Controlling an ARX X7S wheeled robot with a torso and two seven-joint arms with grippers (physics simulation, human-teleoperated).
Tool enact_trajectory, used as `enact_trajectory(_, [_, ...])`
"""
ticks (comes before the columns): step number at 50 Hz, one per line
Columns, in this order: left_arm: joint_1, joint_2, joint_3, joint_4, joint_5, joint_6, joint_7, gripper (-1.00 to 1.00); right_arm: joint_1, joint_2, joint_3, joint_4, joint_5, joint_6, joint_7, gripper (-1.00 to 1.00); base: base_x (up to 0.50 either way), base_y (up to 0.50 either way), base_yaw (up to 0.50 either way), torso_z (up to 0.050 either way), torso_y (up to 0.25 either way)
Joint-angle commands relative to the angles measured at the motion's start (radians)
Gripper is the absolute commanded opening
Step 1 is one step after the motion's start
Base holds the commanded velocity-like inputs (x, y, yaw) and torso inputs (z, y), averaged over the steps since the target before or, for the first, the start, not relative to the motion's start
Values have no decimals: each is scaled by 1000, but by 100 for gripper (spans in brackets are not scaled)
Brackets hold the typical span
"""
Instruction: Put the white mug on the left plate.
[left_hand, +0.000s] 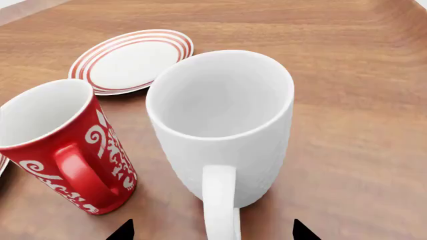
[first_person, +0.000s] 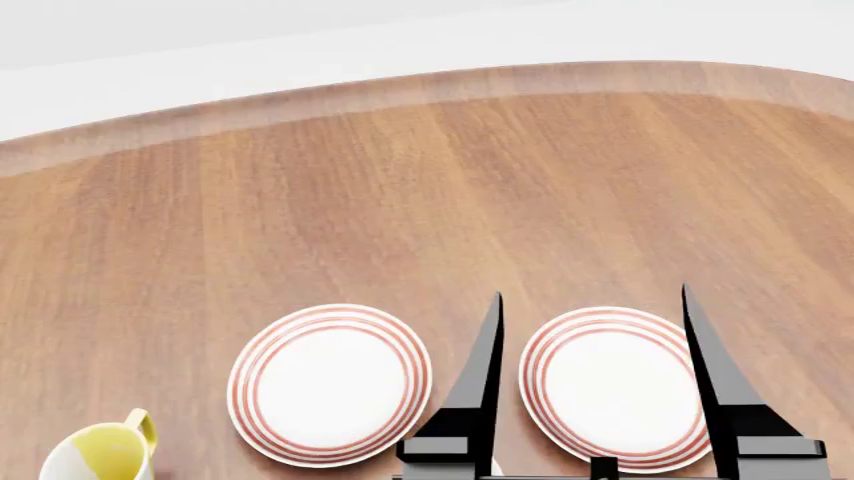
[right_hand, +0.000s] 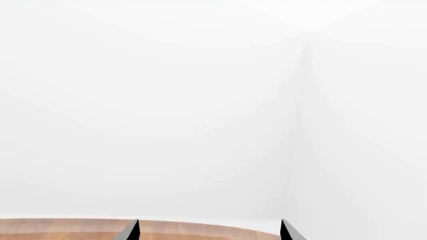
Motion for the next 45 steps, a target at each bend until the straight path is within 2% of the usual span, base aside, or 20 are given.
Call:
enact_trajectory(1, [-14,14,9,-33,3,10,0,100,0,-4,6,-2,-3,-2,-6,100,0,0,0,0,0])
enact_trajectory(39, [-47,55,47,-190,16,93,-9,100,-6,-22,24,-4,-13,-10,-29,100,0,0,0,0,0])
enact_trajectory(40, [-44,52,47,-182,16,94,-12,-100,-8,-19,26,-2,-7,-14,-25,100,0,0,0,0,0])
enact_trajectory(45, [-46,51,49,-195,19,115,-14,-100,-8,-10,23,1,6,-15,-12,100,0,0,0,0,0])
